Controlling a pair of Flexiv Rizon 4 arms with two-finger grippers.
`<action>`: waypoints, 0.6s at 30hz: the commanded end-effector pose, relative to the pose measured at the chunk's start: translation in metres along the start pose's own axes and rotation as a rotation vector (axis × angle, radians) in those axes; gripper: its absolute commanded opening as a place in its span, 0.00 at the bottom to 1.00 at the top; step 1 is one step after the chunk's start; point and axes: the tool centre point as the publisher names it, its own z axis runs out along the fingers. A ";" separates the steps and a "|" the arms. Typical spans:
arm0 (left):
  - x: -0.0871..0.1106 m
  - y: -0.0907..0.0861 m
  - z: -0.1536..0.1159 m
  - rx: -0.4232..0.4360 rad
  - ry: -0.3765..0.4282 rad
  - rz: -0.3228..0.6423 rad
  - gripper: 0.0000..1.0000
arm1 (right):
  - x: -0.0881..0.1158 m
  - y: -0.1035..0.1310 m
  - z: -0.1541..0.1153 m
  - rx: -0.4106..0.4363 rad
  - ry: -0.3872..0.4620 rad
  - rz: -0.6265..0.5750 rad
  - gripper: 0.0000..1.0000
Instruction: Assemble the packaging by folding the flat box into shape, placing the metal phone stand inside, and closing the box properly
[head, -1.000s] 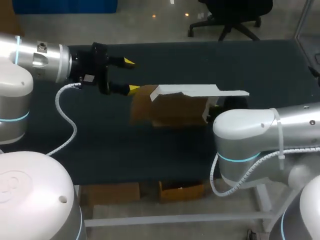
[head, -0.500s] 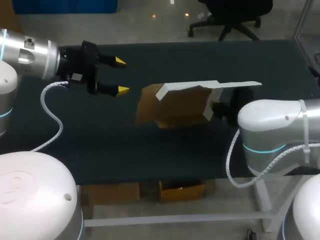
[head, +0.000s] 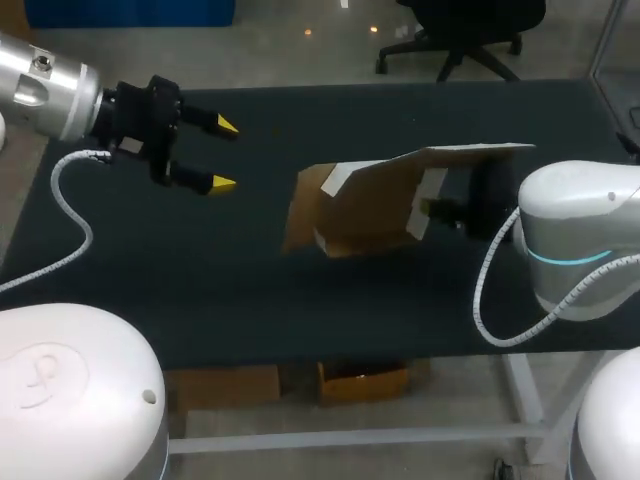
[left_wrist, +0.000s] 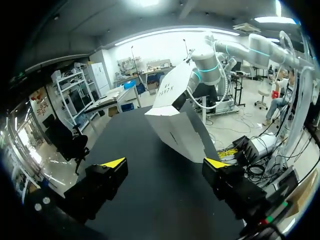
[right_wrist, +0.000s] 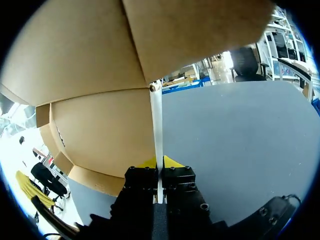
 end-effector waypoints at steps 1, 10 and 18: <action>-0.001 -0.002 -0.007 -0.028 0.063 0.016 1.00 | 0.004 0.004 0.003 0.328 -0.036 -0.014 0.00; 0.003 0.003 -0.012 -0.105 0.186 0.021 1.00 | 0.007 -0.001 0.004 0.519 -0.019 -0.018 0.00; 0.003 0.004 -0.014 -0.110 0.192 0.016 1.00 | 0.007 -0.003 0.003 0.533 -0.028 -0.031 0.00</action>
